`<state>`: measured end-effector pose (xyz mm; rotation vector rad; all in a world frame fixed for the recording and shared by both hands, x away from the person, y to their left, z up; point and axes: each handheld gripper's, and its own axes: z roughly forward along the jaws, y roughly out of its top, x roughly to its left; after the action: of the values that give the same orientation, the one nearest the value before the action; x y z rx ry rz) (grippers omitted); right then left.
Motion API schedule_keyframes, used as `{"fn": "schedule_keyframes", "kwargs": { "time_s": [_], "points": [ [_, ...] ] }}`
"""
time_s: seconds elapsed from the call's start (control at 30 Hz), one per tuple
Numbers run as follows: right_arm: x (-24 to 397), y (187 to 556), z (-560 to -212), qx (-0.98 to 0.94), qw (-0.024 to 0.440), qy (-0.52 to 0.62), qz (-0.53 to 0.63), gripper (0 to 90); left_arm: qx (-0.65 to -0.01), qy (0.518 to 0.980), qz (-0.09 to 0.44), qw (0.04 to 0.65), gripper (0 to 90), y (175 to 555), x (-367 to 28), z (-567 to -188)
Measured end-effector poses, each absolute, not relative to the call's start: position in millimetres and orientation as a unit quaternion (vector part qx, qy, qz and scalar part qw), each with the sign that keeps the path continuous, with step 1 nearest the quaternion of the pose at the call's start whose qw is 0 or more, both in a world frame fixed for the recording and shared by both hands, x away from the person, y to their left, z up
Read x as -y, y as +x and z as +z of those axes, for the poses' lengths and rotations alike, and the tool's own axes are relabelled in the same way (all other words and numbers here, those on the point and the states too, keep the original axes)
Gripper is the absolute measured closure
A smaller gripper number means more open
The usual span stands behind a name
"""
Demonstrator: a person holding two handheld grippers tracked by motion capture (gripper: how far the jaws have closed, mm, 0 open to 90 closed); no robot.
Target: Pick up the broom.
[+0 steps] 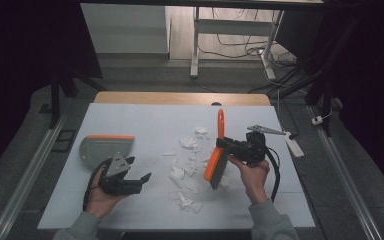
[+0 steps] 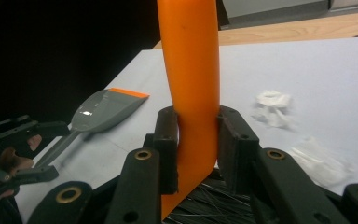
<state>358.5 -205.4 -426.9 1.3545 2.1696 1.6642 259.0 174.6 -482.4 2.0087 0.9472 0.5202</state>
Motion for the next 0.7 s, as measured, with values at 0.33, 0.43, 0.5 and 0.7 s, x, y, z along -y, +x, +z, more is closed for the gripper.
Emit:
{"fn": "schedule_keyframes", "kwargs": {
  "time_s": [0.33,0.43,0.5,0.7],
  "points": [
    [179,350,-435,-0.702,0.059,0.437,0.559,70.3,-0.319,0.815,0.168,0.454,22.6,260,-117,-471],
    [175,348,-437,-0.698,0.061,0.438,0.563,70.3,-0.302,0.823,0.163,0.453,22.9,260,-98,-472],
    [169,347,-441,-0.692,0.064,0.441,0.567,70.2,-0.296,0.825,0.157,0.454,23.6,261,-86,-475],
    [164,344,-445,-0.682,0.065,0.445,0.576,70.3,-0.293,0.829,0.161,0.447,27.0,264,-61,-489]
  ]
}}
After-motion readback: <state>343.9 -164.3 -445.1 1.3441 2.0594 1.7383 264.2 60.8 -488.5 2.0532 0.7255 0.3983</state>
